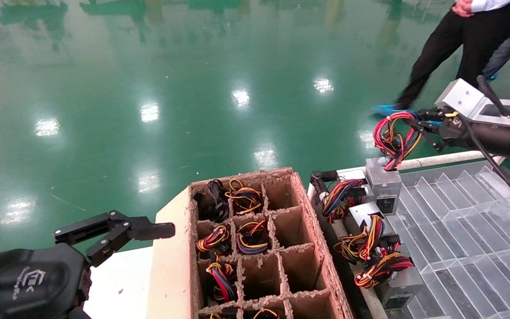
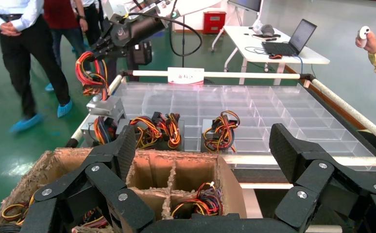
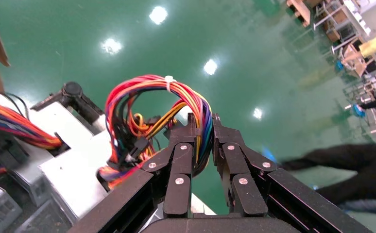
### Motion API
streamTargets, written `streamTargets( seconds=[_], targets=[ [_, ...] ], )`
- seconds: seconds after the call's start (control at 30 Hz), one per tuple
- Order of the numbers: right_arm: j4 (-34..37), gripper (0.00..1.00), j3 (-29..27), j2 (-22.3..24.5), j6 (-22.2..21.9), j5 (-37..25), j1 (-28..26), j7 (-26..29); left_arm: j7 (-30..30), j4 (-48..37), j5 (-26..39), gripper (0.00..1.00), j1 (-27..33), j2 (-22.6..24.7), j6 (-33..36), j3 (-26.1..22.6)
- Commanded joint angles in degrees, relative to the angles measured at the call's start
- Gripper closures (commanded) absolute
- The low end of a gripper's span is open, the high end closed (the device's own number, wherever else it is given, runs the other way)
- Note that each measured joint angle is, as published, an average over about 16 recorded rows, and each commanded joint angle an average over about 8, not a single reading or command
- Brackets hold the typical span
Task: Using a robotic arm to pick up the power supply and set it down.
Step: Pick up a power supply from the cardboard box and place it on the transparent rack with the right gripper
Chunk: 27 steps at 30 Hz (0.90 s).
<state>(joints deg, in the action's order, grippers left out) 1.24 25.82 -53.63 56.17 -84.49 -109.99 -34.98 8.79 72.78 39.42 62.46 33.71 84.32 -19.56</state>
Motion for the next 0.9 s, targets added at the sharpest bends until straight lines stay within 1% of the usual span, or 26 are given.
streamTargets(
  seconds=[0.03, 0.17, 0.5, 0.9],
  targets=[
    [0.05, 1.00, -0.17, 0.03, -0.94, 0.25, 0.59, -0.08, 0.00, 0.00, 0.00, 0.00, 0.00, 0.00, 0.00, 0.00],
    [-0.17, 1.00, -0.57, 0.10, -0.92, 0.81, 1.26, -0.14, 0.00, 0.00, 0.00, 0.00, 0.00, 0.00, 0.00, -0.01],
    [-0.74, 1.00, -2.30, 0.45, 2.72, 3.27, 2.13, -0.05, -0.01, 0.00, -0.01, 0.00, 0.00, -0.01, -0.01, -0.02],
    [0.30, 1.00, -6.57, -0.02, 3.53, 9.38, 5.12, 2.17, -0.01, 0.00, -0.02, 0.00, 0.01, -0.01, -0.01, -0.03]
  ],
)
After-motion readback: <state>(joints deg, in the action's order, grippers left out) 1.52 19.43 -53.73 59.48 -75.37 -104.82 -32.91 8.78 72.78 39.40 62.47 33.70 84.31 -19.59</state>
